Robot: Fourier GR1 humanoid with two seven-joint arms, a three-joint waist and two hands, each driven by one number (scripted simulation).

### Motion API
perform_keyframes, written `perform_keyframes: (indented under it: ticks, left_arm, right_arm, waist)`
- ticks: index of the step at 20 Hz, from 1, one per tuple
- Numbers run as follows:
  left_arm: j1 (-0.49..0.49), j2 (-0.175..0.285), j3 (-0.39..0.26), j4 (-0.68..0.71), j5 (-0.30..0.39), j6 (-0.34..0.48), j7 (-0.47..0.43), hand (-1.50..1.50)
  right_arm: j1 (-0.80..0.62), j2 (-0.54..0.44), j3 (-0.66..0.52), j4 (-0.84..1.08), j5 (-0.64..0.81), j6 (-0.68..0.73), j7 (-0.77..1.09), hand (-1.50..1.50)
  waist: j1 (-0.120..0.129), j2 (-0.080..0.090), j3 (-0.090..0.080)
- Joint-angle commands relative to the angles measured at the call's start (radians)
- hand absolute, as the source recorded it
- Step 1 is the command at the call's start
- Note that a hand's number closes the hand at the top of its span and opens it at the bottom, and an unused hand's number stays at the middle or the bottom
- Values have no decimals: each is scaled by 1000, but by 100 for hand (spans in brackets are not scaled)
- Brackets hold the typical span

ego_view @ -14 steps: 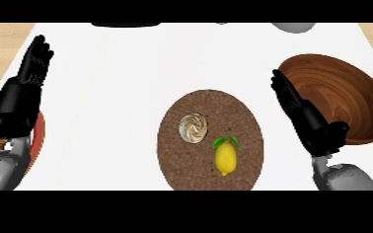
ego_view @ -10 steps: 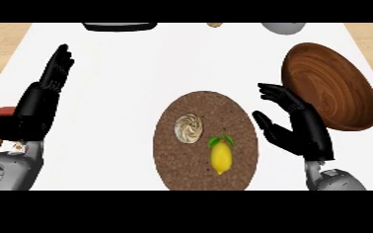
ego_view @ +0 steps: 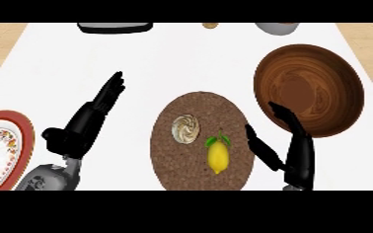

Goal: Pick the lemon from the placemat and place it in the bowl

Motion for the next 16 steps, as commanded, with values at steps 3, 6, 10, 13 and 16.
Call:
perform_keyframes:
  ticks: [3,6,10,13,16]
  left_arm:
    - [17,-31,-52,9,-3,-38,-7,0]
    - [-30,-34,-26,8,15,-35,31,0]
    - [-27,-50,-39,49,-9,-33,-9,0]
    - [13,-37,-47,19,-1,-51,-21,0]
    - [-43,-49,-46,35,-12,-37,22,0]
  right_arm:
    - [9,-29,103,-3,395,43,301,-150]
    - [-18,-17,131,13,514,200,471,-150]
    - [-104,-66,126,2,514,510,684,-150]
    - [-108,-32,161,-25,411,728,830,-150]
    - [-180,54,186,-77,348,902,1011,-150]
  waist:
    - [20,0,-3]
    - [22,0,-3]
    - [30,8,-6]
    - [56,5,-5]
    - [48,5,-2]
